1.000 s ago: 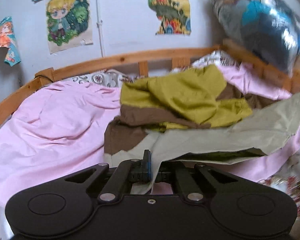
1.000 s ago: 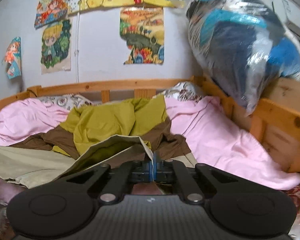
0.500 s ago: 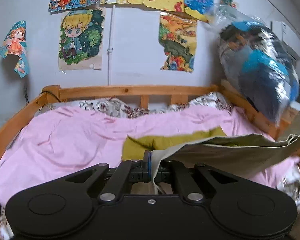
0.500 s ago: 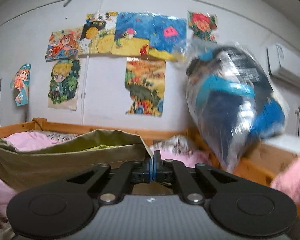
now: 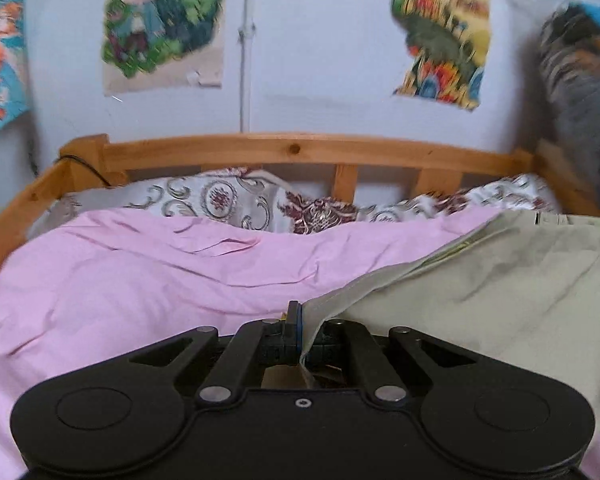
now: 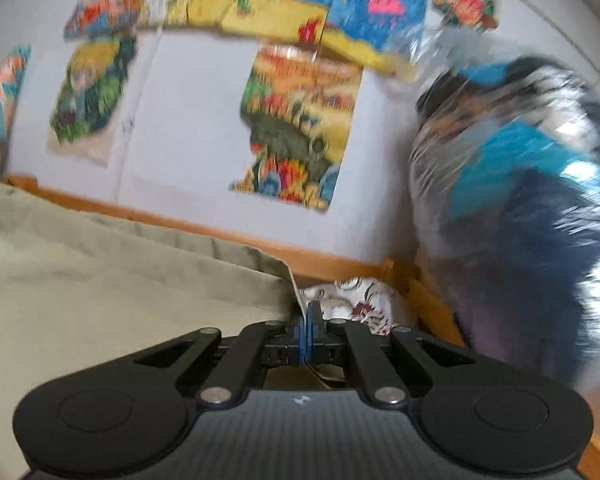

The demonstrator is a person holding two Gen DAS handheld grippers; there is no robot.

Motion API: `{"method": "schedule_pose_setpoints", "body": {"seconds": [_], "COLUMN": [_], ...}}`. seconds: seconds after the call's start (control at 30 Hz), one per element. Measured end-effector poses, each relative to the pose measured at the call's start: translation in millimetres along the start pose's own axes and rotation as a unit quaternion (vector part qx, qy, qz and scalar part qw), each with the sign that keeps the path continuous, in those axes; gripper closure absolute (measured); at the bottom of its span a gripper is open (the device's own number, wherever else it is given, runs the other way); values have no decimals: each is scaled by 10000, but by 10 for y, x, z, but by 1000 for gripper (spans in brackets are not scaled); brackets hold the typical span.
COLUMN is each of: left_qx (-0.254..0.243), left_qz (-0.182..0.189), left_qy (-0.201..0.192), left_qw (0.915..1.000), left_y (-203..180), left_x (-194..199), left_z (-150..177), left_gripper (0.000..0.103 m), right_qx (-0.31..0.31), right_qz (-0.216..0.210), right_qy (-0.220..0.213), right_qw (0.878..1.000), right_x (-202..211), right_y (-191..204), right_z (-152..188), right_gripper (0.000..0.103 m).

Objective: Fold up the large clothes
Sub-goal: 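Lift the held hem with both tools and fold it over the olive top, then open both tools to release the folded hem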

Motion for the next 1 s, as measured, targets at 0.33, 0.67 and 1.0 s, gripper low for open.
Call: {"method": "schedule_pose_setpoints", "body": {"seconds": [0.33,0.67,1.0], "left_qx": [279,230,168], "left_qz": [-36,506,616], "left_qy": [995,1497,1197], "left_qw": [9946,9872,9908], "left_y": [145,314,532], "left_x": [-1749,-2263,-2053], "left_z": [253,365,53], "left_gripper": [101,73,27], "right_qx": [627,995,792], "right_qz": [-141,-190,55], "right_qy": [967,1306,1426], "right_qw": [9932,9862,9866], "right_x": [-1647,-2138,-2183], "right_y": [272,423,278], "right_z": [834,1310,1364], "right_gripper": [101,100,56]}}
Point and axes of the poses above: each gripper's, at about its wrist camera, not at the fingertips, and x roughly against the way its jaws point, y to its left, z to its underside, the point moved 10 cm from there along -x, roughly the way its jaws point, and after that the axes turned 3 degrees about y, right-handed, at the moved point
